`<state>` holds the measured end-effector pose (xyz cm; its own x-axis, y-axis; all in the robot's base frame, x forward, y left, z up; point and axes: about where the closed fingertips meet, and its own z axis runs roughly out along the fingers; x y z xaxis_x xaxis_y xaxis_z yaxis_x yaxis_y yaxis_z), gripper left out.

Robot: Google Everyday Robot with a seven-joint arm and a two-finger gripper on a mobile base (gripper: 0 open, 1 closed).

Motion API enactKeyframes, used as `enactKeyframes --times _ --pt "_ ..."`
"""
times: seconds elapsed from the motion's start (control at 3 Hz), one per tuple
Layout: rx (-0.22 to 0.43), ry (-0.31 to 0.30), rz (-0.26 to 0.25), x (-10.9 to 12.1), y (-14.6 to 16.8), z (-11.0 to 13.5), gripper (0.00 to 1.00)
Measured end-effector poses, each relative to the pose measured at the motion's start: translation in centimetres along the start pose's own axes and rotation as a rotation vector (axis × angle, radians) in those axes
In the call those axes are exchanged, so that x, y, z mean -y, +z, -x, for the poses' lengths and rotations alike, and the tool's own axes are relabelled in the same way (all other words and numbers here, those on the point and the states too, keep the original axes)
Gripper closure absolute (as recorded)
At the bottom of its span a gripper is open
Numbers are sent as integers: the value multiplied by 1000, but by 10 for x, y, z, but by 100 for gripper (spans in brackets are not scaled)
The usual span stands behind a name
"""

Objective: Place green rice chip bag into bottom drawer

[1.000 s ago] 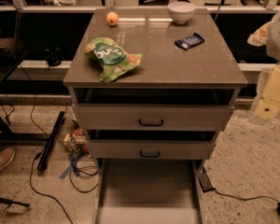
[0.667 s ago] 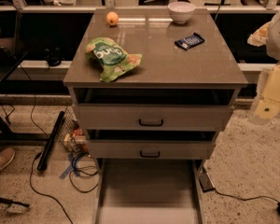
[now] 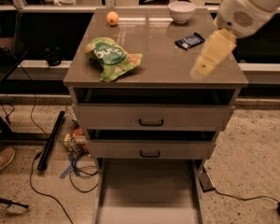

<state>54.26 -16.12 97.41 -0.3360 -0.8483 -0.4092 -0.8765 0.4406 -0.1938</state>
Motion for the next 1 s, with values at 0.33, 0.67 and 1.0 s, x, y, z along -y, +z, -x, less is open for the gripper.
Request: enactKeyframes --times 0.33,0.67,1.0 --pt "106 153 13 34 43 54 0" --pt "116 239 16 37 48 59 0" --pt "116 239 16 37 48 59 0"
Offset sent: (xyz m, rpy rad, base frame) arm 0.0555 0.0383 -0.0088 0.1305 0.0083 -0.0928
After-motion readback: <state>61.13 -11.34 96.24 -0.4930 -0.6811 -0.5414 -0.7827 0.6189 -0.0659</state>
